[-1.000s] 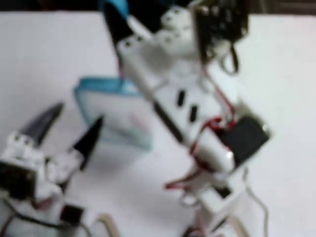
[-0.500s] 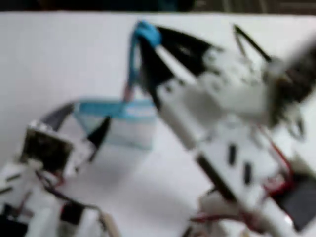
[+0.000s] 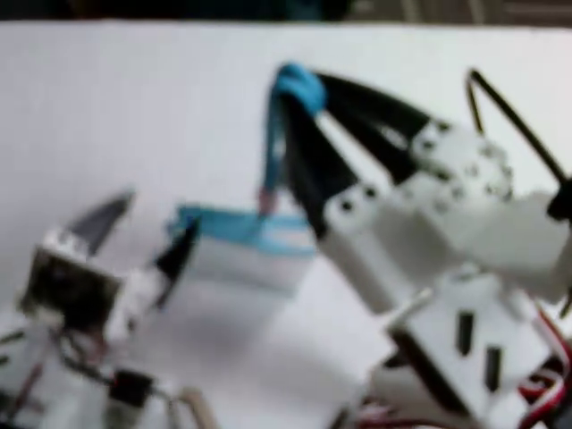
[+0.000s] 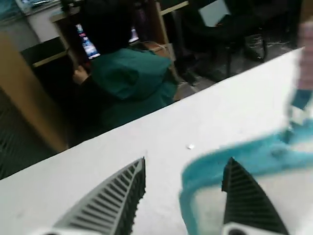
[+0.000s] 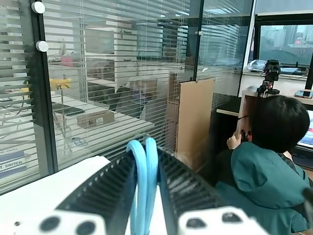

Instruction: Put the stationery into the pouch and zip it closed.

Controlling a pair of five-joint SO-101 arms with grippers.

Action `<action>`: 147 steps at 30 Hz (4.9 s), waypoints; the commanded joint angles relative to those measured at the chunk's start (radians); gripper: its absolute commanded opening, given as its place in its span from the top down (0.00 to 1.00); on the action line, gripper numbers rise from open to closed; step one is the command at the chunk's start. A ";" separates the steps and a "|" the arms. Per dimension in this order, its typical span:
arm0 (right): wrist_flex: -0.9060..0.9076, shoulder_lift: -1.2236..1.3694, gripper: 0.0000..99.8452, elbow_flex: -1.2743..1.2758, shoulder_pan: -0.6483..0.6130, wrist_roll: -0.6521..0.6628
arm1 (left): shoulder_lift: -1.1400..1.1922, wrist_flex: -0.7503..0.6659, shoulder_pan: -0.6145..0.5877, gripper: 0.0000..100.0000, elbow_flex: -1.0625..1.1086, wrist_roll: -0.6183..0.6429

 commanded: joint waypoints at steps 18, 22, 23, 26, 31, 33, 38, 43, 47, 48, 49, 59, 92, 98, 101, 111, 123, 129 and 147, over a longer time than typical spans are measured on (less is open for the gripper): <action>0.018 -0.056 0.98 0.000 0.091 -0.009 | 0.004 0.226 0.240 0.74 -0.055 -0.025; 0.018 -0.050 0.98 0.005 0.093 -0.009 | 0.004 0.239 0.394 0.74 -0.064 0.103; 0.018 -0.047 0.98 0.012 0.093 -0.009 | 0.004 0.244 0.423 0.74 -0.071 0.141; 0.019 -0.042 0.98 0.020 0.093 -0.009 | 0.004 0.241 0.487 0.74 -0.106 0.233; 0.019 -0.036 0.98 0.021 0.093 -0.009 | 0.005 0.235 0.561 0.76 -0.169 0.324; 0.019 -0.036 0.98 0.021 0.093 -0.008 | 0.008 0.235 0.572 0.76 -0.184 0.344; 0.019 -0.035 0.98 0.023 0.093 -0.008 | 0.107 0.255 0.591 0.76 -0.241 0.428; 0.019 -0.016 0.98 0.023 0.093 -0.005 | 0.196 0.258 0.615 0.76 -0.255 0.425; 0.019 -0.013 0.98 0.023 0.093 -0.006 | 0.236 0.250 0.615 0.76 -0.224 0.413; 0.019 -0.013 0.98 0.023 0.093 -0.006 | 0.239 0.250 0.615 0.76 -0.199 0.413; 0.019 -0.013 0.98 0.023 0.093 -0.006 | 0.242 0.250 0.615 0.76 -0.173 0.413; 0.019 -0.013 0.98 0.023 0.093 -0.006 | 0.240 0.074 0.615 0.91 -0.038 0.347; -0.320 0.680 0.98 -0.011 0.888 0.017 | 0.240 0.344 0.615 0.98 -0.110 0.186; -0.091 0.562 0.94 -0.012 0.737 0.233 | 0.240 0.342 0.605 0.98 -0.117 0.184; 0.007 0.489 0.77 -0.012 0.661 0.259 | 0.240 0.310 0.572 0.98 -0.123 0.184; 0.022 0.211 0.51 -0.011 0.506 0.262 | 0.240 0.163 0.130 0.88 -0.123 0.066; 0.024 -0.042 0.74 -0.009 0.498 0.262 | 0.240 0.072 -0.059 0.78 -0.121 0.166; 0.024 -0.213 0.79 0.236 0.555 0.393 | 0.240 0.049 -0.065 0.76 -0.121 0.262; -0.432 -1.262 0.79 2.421 0.472 0.404 | 0.240 -0.091 -0.539 0.76 0.152 0.315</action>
